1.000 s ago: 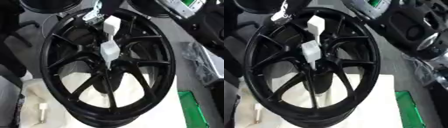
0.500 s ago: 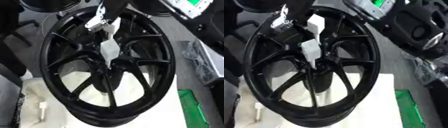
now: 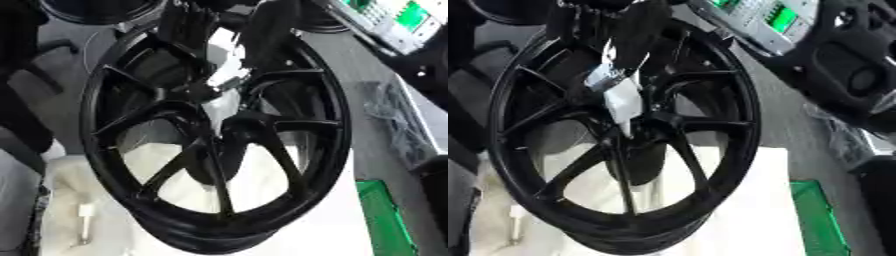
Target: Pull the pin out of the wheel hub.
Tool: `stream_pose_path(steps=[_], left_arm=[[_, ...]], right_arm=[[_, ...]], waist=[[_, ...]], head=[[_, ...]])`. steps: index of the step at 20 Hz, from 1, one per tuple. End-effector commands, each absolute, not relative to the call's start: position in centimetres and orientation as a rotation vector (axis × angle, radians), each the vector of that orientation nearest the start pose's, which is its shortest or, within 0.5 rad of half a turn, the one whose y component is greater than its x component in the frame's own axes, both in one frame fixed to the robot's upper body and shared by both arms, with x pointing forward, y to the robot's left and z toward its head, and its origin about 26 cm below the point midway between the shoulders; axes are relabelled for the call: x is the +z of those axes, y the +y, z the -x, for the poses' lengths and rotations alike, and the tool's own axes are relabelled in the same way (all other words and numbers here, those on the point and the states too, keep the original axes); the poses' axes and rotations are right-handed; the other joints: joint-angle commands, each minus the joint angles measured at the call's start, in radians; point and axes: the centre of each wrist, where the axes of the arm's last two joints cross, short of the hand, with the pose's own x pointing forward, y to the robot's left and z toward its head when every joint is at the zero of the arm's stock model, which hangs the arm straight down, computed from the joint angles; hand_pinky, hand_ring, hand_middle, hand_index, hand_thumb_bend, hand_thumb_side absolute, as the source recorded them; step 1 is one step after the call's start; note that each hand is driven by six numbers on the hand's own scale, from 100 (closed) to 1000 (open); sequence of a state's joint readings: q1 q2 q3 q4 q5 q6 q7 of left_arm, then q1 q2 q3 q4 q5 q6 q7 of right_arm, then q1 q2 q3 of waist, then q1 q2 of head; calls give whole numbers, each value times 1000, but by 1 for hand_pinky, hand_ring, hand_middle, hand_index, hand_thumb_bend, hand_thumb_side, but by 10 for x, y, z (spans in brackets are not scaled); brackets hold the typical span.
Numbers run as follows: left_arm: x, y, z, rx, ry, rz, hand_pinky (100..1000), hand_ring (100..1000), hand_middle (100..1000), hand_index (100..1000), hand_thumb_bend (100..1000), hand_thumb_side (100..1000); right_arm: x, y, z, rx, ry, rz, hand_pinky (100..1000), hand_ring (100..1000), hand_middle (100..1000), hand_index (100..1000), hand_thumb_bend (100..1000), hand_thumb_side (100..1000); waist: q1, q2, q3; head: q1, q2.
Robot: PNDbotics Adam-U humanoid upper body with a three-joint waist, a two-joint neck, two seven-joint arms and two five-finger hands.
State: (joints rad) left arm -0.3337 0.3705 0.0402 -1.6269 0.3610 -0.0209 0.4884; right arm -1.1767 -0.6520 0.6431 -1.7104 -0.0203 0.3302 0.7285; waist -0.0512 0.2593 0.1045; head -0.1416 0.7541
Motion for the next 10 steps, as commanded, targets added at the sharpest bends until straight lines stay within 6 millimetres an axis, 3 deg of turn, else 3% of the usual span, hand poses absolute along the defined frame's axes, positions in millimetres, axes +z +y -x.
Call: stream_pose_path(steps=[1,9,10], left_arm=[[146,311,-350,373,-1975,-257,675,718,727,766,388,703],[146,311,-350,370,-1976,-253,676,717,727,762,387,704],[147,311,-350,371,-1977,-253,676,717,727,762,387,704]], right_arm=[[349,-131,-342,1927,-1524,156,811,768,767,832,542,324],[333,-142,-353,1921,-1484,196,813,777,777,839,534,309],[331,-143,-354,1920,-1476,197,815,784,782,843,533,264]], waist=[[5,-29,3],[7,-24,6],[7,-23,6]], head=[[-1,4],[-2,8],[-3,8]])
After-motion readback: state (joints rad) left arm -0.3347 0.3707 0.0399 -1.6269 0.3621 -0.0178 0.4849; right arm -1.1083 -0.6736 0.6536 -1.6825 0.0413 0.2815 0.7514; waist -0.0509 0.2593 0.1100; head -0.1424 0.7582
